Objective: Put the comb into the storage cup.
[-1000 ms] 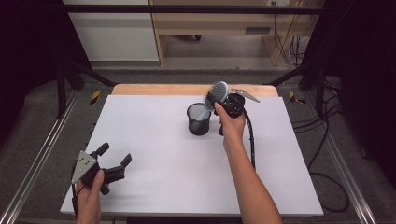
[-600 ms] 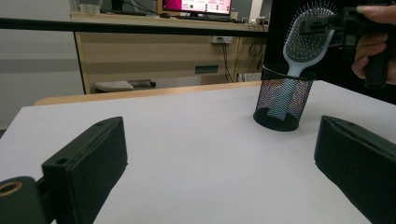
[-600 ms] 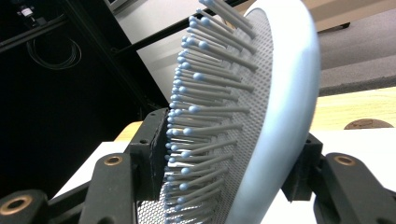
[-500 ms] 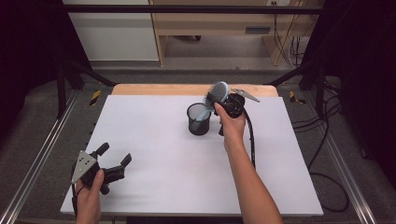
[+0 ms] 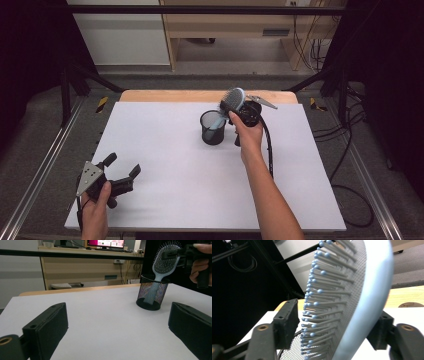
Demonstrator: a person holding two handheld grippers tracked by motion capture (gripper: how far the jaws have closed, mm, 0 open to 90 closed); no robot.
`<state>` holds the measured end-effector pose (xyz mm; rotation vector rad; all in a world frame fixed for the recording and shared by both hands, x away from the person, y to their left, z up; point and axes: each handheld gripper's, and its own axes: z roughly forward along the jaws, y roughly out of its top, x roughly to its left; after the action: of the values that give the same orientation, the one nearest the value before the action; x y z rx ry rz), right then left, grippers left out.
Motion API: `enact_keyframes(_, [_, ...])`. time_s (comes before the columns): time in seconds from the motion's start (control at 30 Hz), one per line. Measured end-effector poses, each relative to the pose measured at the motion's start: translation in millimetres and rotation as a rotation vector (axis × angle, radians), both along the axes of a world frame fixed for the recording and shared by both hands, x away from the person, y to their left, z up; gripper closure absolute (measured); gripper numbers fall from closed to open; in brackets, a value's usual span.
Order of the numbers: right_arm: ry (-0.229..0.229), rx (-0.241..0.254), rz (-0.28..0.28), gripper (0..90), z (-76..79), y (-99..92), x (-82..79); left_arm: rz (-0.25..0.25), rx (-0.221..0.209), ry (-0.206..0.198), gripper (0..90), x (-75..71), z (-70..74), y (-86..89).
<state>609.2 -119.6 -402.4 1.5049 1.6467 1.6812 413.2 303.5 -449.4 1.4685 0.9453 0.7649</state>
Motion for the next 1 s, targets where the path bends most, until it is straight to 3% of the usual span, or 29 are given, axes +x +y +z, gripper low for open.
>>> enact_keyframes(0.37, [0.008, -0.040, -0.001, 11.3, 1.6, 2.5, -1.8, -0.001, 0.000, -0.001, 2.6, 0.2, 0.0, -0.2])
enact_keyframes(0.63, [0.022, -0.039, -0.002, 7.3, 4.6, 0.2, -3.8, 0.001, 0.001, -0.001, 2.6, 0.4, -0.1, 0.0])
enact_keyframes(1.0, [-0.014, -0.079, 0.024, 6.0, 12.3, 0.2, -11.3, 0.002, 0.000, 0.000, 2.6, 0.7, -0.2, 0.4])
